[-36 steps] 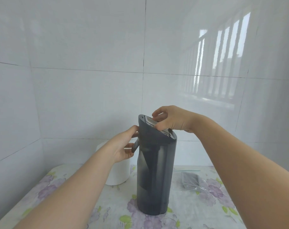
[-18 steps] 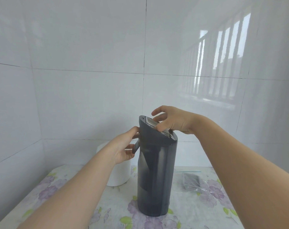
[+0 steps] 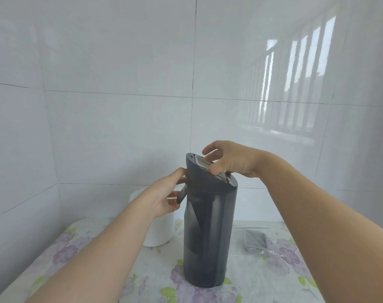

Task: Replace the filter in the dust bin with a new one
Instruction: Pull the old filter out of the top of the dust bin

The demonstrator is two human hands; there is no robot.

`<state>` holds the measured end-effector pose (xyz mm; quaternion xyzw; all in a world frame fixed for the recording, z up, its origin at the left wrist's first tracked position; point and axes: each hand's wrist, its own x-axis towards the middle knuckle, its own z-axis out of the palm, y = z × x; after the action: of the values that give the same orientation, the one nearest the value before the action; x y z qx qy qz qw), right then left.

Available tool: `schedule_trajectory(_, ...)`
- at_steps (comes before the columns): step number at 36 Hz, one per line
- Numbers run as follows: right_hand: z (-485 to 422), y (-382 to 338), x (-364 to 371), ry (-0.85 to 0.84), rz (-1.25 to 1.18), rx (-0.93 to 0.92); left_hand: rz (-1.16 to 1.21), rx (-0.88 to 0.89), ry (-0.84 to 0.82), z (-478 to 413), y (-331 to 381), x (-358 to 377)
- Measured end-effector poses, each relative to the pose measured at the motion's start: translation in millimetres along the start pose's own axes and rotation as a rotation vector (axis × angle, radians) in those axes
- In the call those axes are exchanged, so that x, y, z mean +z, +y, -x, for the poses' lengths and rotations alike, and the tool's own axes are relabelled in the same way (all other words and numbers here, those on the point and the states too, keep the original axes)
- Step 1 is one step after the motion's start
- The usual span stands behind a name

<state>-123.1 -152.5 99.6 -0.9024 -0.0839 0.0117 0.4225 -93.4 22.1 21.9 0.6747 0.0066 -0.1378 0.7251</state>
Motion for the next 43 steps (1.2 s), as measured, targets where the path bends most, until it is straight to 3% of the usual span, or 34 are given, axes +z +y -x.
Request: schedule_trajectory(43, 0.4, -0.3, -1.1, 0.060, 0.009, -0.018, -0.026, -0.056, -0.030, -2.8, 1.3, -3.6)
